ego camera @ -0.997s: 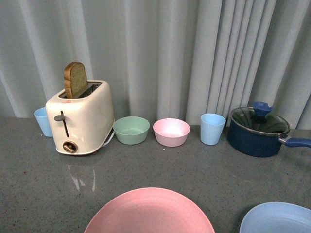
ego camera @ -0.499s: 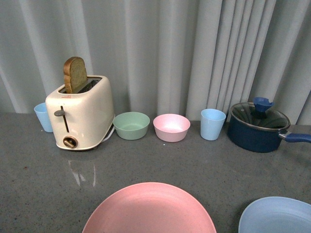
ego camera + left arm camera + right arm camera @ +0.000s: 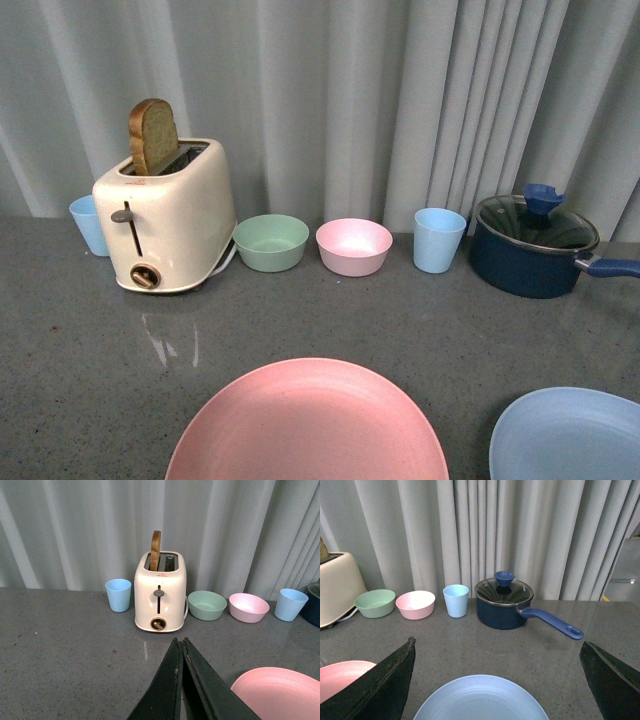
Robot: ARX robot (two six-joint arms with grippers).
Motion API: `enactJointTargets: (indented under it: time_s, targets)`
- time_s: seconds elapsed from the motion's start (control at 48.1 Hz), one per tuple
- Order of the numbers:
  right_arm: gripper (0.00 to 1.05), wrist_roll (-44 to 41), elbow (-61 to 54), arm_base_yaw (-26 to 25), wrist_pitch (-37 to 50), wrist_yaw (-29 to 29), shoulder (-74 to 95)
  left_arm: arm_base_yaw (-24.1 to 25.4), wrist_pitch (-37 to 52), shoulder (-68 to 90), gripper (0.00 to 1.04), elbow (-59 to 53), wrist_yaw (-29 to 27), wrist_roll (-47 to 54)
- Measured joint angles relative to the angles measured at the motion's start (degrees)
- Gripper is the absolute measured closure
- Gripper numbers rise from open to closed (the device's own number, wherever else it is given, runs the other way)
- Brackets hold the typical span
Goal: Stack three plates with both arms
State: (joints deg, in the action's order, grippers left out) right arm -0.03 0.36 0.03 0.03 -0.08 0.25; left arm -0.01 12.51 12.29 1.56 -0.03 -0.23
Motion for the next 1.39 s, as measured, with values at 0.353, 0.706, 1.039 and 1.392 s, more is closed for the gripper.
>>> enactJointTargets:
  time_s: [0.353, 0.706, 1.039, 1.392]
  targets:
    - [0.07, 0.0, 0.0, 0.0, 0.0, 0.0, 0.0, 0.0, -12.2, -12.0, 1.01, 0.0, 0.0, 0.0]
    - [0.07, 0.0, 0.0, 0.0, 0.0, 0.0, 0.0, 0.0, -12.5, -12.1, 0.71, 0.0, 0.0, 0.0]
    - [0.07, 0.0, 0.0, 0.0, 0.0, 0.0, 0.0, 0.0, -12.5, -12.1, 0.11, 0.0, 0.0, 0.0]
    - [0.07, 0.0, 0.0, 0.0, 0.0, 0.0, 0.0, 0.0, -12.5, -12.1, 0.07, 0.0, 0.0, 0.0]
